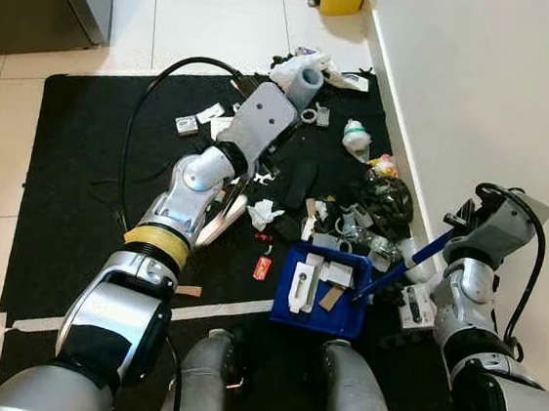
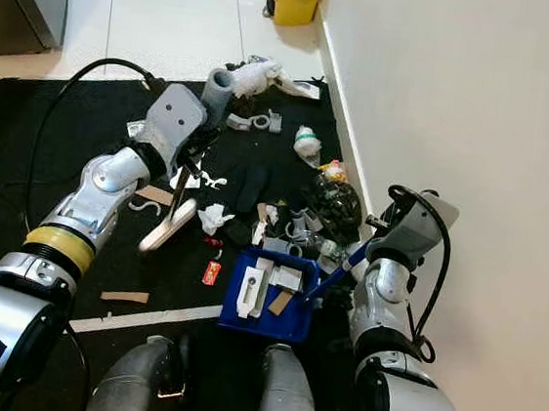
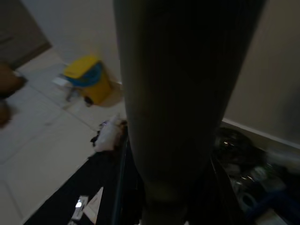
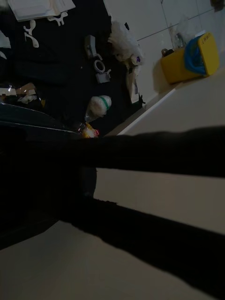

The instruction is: Sweep floor

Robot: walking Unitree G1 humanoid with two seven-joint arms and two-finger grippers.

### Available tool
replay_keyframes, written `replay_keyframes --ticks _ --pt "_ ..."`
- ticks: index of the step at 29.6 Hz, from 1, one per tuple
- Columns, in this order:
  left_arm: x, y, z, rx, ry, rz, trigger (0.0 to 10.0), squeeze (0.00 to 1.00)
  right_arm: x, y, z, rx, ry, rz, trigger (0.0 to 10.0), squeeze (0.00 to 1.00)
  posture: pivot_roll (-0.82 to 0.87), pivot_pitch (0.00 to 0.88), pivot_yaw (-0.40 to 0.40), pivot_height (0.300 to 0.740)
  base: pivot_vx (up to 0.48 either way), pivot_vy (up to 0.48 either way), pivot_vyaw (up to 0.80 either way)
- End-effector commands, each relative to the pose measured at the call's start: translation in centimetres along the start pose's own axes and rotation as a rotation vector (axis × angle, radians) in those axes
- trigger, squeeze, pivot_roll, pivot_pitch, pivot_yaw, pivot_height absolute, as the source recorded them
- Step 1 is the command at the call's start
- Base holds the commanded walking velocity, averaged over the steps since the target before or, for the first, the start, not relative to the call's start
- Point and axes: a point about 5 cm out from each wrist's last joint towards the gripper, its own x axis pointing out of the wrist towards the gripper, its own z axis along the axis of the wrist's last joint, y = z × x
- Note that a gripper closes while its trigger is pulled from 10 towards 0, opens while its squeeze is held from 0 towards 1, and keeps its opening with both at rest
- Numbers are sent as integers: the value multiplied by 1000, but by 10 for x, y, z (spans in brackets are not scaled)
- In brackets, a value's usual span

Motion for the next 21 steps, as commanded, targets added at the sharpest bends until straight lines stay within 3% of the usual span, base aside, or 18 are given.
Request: replay_keyframes --ticks 1,4,11,14,21 --pt "-3 -1 -5 19 10 5 10000 0 -8 -7 -10 -21 26 -18 10000 0 -40 299 -29 740 0 0 0" --pt "-3 -16 -16 -15 42 6 10000 0 -12 -2 -15 -26 36 -9 10000 0 -45 308 -33 740 0 0 0" --pt "-8 -64 -43 2 170 -92 10000 0 -21 10 -22 -20 40 -10 10000 0 -86 332 -31 740 0 0 0" --pt "-7 -70 -44 -7 184 -109 10000 0 -22 11 -23 -16 40 -11 10000 0 -94 337 -29 740 0 0 0" --pt "13 -87 -24 -173 134 -80 10000 0 -26 12 -26 -14 45 -15 10000 0 -103 343 -28 740 0 0 0"
